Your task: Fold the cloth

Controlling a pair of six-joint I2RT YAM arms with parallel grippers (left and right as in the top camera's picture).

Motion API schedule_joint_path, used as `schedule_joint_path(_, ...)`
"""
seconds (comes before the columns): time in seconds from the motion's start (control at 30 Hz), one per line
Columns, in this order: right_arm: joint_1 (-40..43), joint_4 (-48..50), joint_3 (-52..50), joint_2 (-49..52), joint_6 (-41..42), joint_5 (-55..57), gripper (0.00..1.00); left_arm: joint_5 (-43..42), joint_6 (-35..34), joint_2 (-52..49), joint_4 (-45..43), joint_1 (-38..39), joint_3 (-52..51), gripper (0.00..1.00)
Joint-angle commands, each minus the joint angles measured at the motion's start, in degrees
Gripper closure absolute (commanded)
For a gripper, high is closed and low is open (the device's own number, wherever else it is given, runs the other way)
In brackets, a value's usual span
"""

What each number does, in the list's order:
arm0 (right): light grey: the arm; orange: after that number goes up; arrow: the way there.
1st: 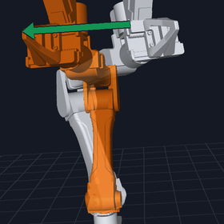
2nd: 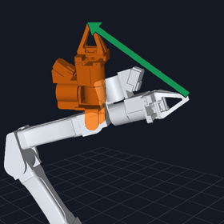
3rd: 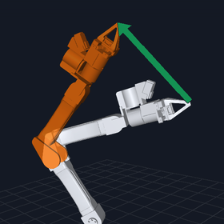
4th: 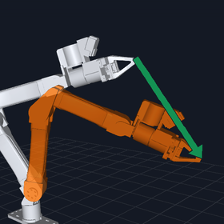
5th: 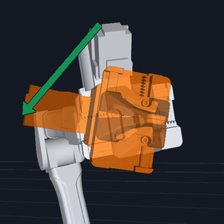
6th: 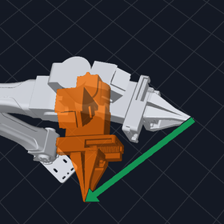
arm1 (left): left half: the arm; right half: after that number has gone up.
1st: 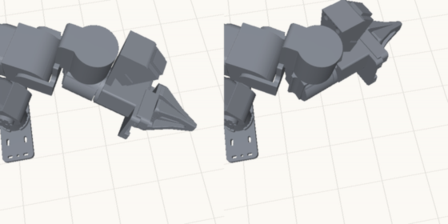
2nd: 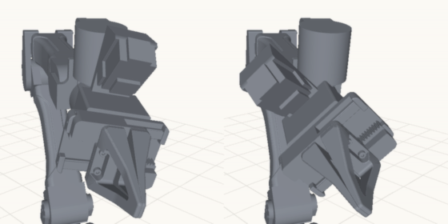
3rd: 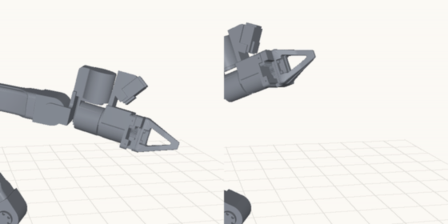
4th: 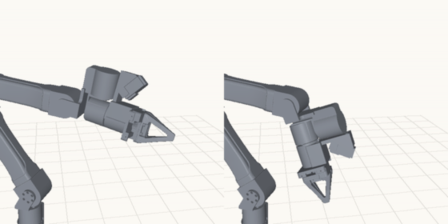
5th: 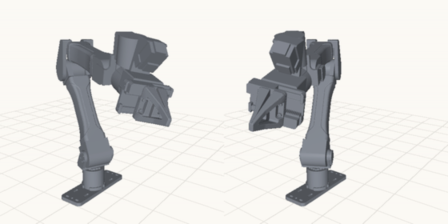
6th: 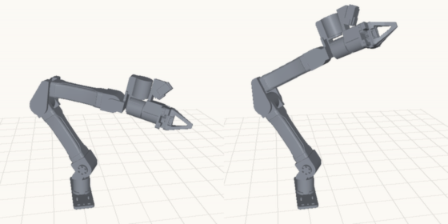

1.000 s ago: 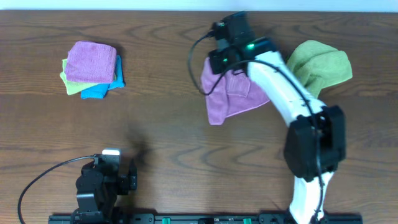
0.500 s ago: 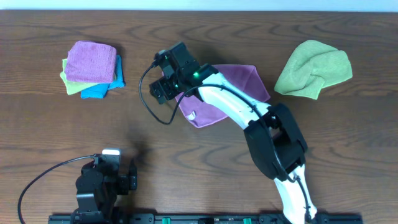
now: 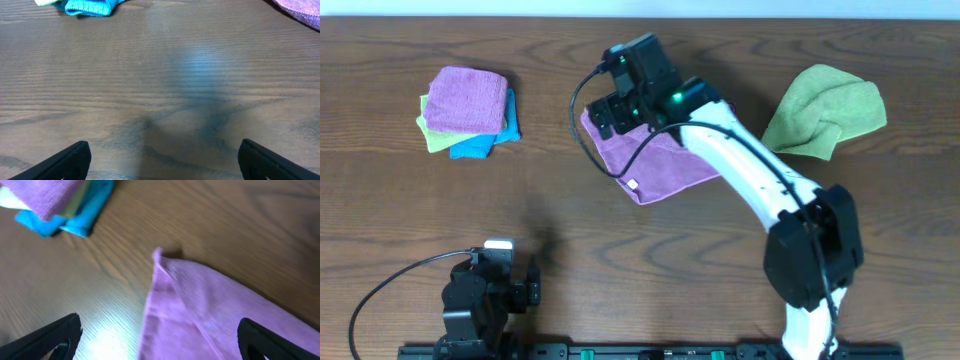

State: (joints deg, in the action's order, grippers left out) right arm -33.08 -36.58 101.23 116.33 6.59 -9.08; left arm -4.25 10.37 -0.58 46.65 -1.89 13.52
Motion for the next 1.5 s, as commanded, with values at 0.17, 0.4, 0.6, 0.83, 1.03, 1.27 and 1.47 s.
schedule_joint_path(0.17, 3.19, -11.56, 0.57, -0.63, 6.62, 5.46, 0.02, 1.29, 0.81, 0.37, 2.40, -0.33, -2.27, 0.05)
schedule_joint_path(0.4, 9.27, -17.62, 0.55, -0.63, 15.32, 3.63, 0.01, 1.29, 0.81, 0.37, 2.40, -0.33, -2.27, 0.05)
schedule_joint_path(0.6, 14.40, -20.09, 0.09, -0.63, 15.23, -1.70, 0.01, 1.29, 0.81, 0.37, 2.40, -0.33, -2.27, 0.05)
schedule_joint_path(0.83, 17.90, -19.87, -4.70, -0.63, 14.34, -7.56, 0.01, 1.09, 0.79, 0.37, 2.10, -0.33, -2.27, 0.05)
schedule_joint_path(1.03, 19.19, -14.56, -13.29, -0.63, 14.43, -13.79, 0.01, -5.79, 0.79, 0.37, -1.88, -0.33, -2.27, 0.05)
schedule_joint_path(1.27, 19.19, -6.54, -20.24, -0.63, 17.14, -16.50, 0.01, -13.51, 0.76, 0.37, -3.91, -0.33, -2.29, 0.05)
schedule_joint_path(1.47, 19.19, 0.92, -24.50, -0.63, 21.99, -17.33, 0.04, -17.31, 0.79, 0.37, -5.05, -0.33, -2.27, 0.05)
